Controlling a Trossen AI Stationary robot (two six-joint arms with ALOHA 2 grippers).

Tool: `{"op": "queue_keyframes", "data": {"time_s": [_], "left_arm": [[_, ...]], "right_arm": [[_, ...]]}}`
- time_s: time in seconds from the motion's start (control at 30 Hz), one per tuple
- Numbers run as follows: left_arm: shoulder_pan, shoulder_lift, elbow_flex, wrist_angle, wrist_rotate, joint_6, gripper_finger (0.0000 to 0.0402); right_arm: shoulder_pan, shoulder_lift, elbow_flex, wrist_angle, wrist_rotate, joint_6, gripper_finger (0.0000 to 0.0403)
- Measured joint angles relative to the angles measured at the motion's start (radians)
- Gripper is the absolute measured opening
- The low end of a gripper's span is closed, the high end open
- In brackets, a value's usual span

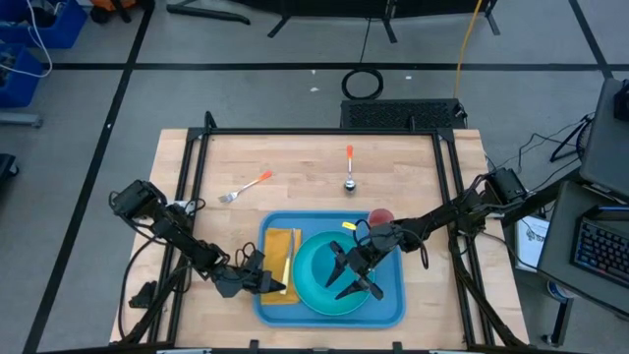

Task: Set up tray
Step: Put the yellow knife on top of the yellow napkin, then put the orange spoon on top of the yellow napkin to the left of the yellow knife

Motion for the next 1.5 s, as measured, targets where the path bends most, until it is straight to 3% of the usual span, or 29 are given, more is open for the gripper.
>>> {"op": "queue_keyframes", "data": {"time_s": [1.0,1.17,1.3,1.5], "left_arm": [[0.002,-0.002,0.002,0.006,0.015,0.082,0.0079],[-0.02,-0.002,0.002,0.121,-0.055,0.219,0.0079],[-0.051,-0.011,0.002,0.308,-0.164,0.486,0.0079],[-0.074,-0.022,0.003,0.573,-0.157,0.788,0.0079]], "right_arm": [[0.0,0.0,0.0,0.0,0.0,0.0,0.0169],[0.0,0.0,0.0,-0.001,0.0,0.0,0.0169],[0.0,0.0,0.0,-0.001,0.0,-0.004,0.0169],[0.0,0.0,0.0,0.0,0.0,-0.004,0.0169]]}}
